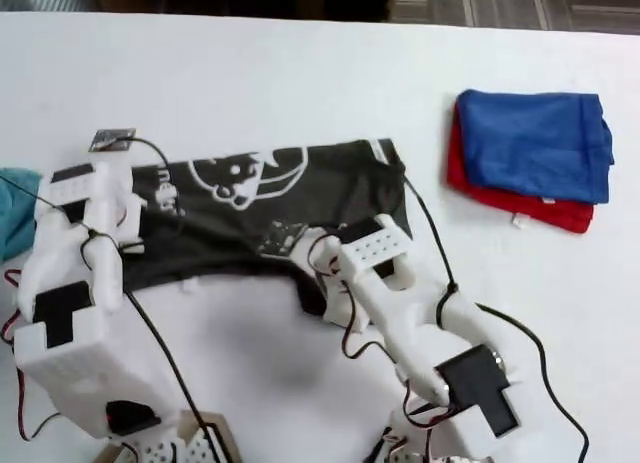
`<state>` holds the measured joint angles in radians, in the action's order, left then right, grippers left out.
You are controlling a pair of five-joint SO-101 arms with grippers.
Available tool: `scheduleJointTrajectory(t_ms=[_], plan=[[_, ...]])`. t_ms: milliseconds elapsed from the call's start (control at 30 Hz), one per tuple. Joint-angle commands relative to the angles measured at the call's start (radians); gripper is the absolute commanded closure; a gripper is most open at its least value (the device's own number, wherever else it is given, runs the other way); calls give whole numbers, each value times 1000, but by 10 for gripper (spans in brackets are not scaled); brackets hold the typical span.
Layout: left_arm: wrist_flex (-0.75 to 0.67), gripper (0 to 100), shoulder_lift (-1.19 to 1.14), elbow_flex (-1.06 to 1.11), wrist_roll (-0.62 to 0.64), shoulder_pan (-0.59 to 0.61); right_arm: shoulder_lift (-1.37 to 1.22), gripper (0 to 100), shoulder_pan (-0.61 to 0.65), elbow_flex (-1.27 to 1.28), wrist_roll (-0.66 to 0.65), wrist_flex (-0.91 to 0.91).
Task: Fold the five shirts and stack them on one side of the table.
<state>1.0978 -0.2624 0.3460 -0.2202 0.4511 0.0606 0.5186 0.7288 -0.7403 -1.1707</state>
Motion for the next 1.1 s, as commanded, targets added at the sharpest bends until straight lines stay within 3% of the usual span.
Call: scheduleJointTrajectory(t_ms=[0,533,600,700,767,1067], plan=[[-26,974,12,2,-6,-6,1,790,15,0,-2,1],[-28,974,12,4,-6,-6,-88,794,16,-2,-2,2],[-28,974,12,4,-6,-6,-88,828,10,-2,-5,2],[-28,974,12,4,-6,-6,-90,992,8,-2,-8,2],[-28,974,12,4,-6,-6,-88,957,8,-3,-8,2],[-28,974,12,8,-8,-6,-76,978,-35,-132,-8,-88]])
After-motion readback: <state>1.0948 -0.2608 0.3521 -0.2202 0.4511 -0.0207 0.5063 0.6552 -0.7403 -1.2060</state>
